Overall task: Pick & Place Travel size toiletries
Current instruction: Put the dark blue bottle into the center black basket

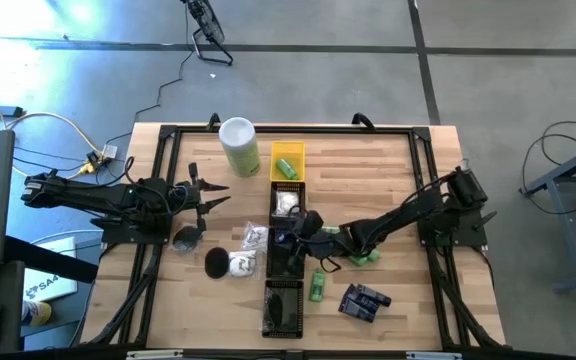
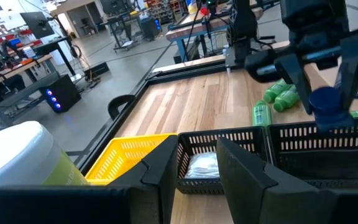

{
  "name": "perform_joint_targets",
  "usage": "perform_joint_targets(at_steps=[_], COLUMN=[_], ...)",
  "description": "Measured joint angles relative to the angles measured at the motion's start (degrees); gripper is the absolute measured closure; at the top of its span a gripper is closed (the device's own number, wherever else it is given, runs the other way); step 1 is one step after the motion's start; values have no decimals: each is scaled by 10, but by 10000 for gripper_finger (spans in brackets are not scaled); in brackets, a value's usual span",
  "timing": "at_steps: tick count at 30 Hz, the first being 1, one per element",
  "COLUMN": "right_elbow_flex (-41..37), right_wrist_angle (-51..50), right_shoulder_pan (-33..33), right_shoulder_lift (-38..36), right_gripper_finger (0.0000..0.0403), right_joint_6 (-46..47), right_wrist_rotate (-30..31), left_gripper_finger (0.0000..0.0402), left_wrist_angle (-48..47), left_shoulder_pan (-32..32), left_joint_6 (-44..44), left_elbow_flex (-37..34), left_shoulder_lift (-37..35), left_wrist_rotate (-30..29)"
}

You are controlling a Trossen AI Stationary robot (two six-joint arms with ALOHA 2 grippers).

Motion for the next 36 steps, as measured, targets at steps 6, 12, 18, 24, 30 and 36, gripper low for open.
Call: perform_joint_targets(at_steps=[6, 12, 18, 24, 30, 36], right_elbow_flex=[0, 0, 0, 0, 0, 0], right_wrist_angle=[-4, 3, 1, 0, 0, -14], right_shoulder_pan=[0, 0, 0, 0, 0, 0], right_shoulder_lift=[25, 31, 31, 28, 4, -22], right_gripper_finger=[276, 258, 198, 183, 201, 236], right_joint_6=[20, 19, 19, 4, -27, -60], right_wrist_rotate=[-12, -14, -14, -13, -8, -15], left_gripper_finger=[293, 293, 293, 293, 293, 293], left_wrist_angle=[0, 0, 0, 0, 0, 0], left_shoulder_pan=[0, 0, 0, 0, 0, 0], left_joint_6=[0, 0, 0, 0, 0, 0], left_elbow_flex=[0, 0, 0, 0, 0, 0], left_shoulder_lift=[0, 0, 0, 0, 0, 0], left_wrist_rotate=[0, 0, 0, 0, 0, 0])
